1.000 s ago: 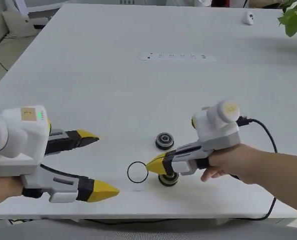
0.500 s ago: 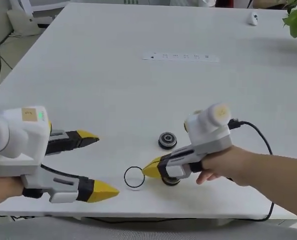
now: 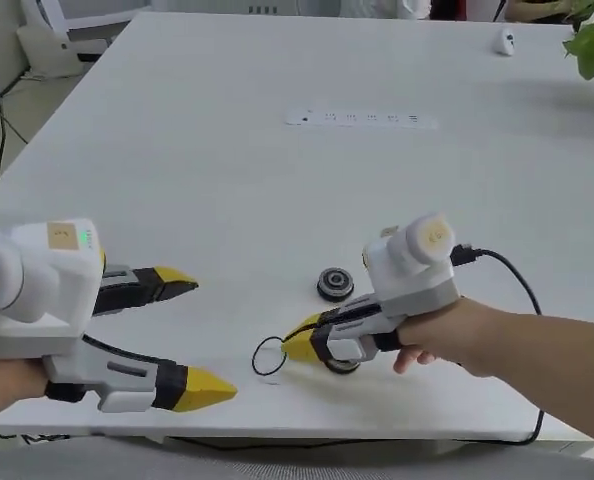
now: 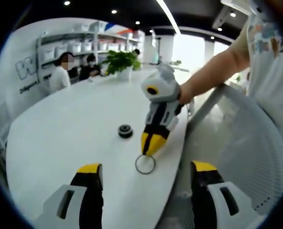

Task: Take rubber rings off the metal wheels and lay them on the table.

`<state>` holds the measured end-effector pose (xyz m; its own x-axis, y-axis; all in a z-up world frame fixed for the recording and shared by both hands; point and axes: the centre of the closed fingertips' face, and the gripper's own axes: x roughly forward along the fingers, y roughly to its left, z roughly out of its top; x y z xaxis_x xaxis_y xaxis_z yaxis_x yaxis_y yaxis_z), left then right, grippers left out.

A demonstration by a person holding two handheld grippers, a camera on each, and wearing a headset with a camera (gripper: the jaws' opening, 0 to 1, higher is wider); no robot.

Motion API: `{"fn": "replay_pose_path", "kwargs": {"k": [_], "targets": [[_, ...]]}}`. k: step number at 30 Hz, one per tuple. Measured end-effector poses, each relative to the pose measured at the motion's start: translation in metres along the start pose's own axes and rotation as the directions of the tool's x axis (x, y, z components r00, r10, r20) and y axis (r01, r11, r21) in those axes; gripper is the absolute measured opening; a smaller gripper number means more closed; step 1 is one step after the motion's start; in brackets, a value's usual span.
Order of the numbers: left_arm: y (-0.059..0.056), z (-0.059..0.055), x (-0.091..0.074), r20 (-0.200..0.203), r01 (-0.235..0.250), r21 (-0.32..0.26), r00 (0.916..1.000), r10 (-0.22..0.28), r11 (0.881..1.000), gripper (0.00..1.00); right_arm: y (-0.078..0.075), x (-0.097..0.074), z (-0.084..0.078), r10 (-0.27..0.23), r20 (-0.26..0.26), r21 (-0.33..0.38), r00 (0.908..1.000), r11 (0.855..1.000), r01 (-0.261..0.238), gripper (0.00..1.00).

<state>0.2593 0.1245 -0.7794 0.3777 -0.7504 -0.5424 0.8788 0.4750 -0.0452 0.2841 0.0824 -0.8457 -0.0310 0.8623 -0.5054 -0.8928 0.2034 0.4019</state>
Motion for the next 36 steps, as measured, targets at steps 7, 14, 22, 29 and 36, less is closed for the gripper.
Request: {"fn": "replay_pose_path", "kwargs": {"k": [7, 14, 22, 29, 36], "targets": [[0.000, 0.003, 0.003, -0.004, 0.008, 0.008, 1.0000, -0.008, 1.000, 0.76, -0.001, -0.003, 0.004, -0.012, 0.015, -0.014, 0.9998, 1.000, 0.012, 0.14], [0.001, 0.006, 0.006, -0.003, 0.015, 0.013, 0.9999, -0.015, 1.000, 0.76, 0.000, -0.011, 0.013, -0.016, 0.051, -0.018, 0.9986, 1.000, 0.017, 0.17], [0.000, 0.009, 0.014, -0.007, 0.029, 0.024, 0.9996, -0.029, 0.999, 0.75, -0.001, -0.027, 0.015, -0.027, 0.071, -0.027, 0.9971, 0.999, 0.029, 0.20], [0.001, 0.018, 0.020, -0.004, 0.040, 0.044, 0.9992, -0.040, 0.998, 0.73, -0.005, -0.042, 0.011, -0.051, 0.088, -0.020, 0.9949, 0.998, 0.052, 0.22], [0.001, 0.026, 0.032, -0.010, 0.062, 0.063, 0.9981, -0.061, 0.996, 0.73, -0.010, -0.057, 0.011, -0.074, 0.106, -0.028, 0.9916, 0.997, 0.077, 0.26]]}}
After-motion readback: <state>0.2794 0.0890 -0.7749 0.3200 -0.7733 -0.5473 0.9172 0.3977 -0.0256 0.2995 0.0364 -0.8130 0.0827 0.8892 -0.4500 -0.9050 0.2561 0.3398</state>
